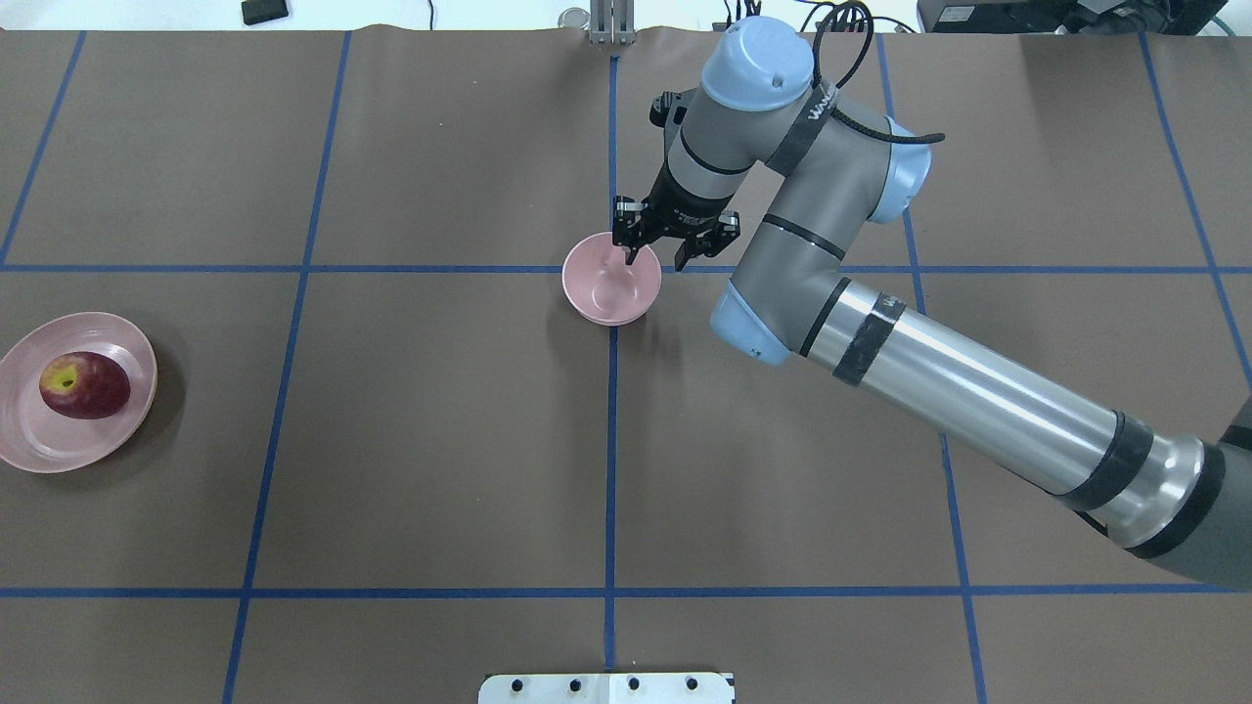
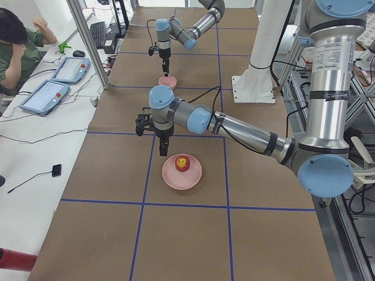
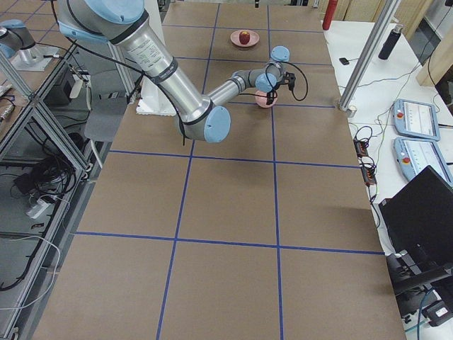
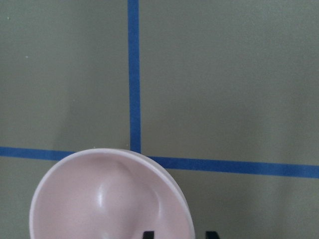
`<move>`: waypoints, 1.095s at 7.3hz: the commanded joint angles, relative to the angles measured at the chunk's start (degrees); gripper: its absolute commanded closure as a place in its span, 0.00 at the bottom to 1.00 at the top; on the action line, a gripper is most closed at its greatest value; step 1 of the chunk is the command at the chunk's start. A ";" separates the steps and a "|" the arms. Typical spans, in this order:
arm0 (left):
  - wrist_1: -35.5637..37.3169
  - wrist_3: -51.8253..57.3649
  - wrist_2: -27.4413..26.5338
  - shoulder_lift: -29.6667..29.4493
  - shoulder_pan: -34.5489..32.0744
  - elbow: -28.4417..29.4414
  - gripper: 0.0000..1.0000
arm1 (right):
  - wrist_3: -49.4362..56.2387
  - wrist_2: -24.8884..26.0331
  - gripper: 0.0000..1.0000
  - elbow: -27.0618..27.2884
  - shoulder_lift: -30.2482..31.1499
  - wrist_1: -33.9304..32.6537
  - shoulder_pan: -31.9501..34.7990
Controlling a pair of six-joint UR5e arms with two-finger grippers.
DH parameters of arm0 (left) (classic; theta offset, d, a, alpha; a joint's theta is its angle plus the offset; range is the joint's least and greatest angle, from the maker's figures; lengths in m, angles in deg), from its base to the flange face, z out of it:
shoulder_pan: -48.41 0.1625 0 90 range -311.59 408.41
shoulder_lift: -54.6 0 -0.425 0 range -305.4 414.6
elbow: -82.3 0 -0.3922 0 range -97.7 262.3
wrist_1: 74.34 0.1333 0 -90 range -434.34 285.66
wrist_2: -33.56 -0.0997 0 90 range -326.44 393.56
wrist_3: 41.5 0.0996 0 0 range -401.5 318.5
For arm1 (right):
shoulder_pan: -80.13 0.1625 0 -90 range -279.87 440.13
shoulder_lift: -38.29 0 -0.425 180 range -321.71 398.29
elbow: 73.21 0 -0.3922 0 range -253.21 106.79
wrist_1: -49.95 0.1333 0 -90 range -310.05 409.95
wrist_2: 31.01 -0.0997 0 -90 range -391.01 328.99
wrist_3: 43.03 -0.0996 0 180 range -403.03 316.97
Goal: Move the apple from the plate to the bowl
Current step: 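Lower the pink bowl onto the table center and open the right gripper, then raise the right gripper away from the bowl while the left gripper reaches toward the apple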
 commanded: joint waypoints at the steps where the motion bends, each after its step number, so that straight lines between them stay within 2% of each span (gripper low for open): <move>1: -0.12 -0.25 -0.09 0.20 0.25 -0.17 0.02 | -0.91 -9.07 0.00 2.73 0.13 -0.95 7.21; 2: -0.64 -4.34 -0.01 1.34 1.21 -0.43 0.02 | -0.82 -12.00 0.00 4.39 0.83 -2.95 10.12; 3: -4.39 -8.90 -0.18 2.04 4.18 -0.52 0.02 | -0.04 -13.86 0.00 7.54 2.66 -6.11 12.32; 4: -10.08 -10.08 -0.36 6.14 5.95 -0.35 0.02 | 0.32 -14.66 0.00 10.35 5.81 -6.83 13.82; 5: -12.40 -10.18 -2.18 7.92 7.62 -0.26 0.02 | 0.93 -15.01 0.00 11.95 7.85 -6.84 14.71; 7: -12.78 -13.77 -7.46 7.24 12.89 0.52 0.02 | 1.11 -15.11 0.00 13.45 9.27 -6.84 15.16; 8: -14.08 -13.78 -7.48 6.89 13.08 2.01 0.02 | 1.11 -15.11 0.00 14.24 9.97 -6.84 15.16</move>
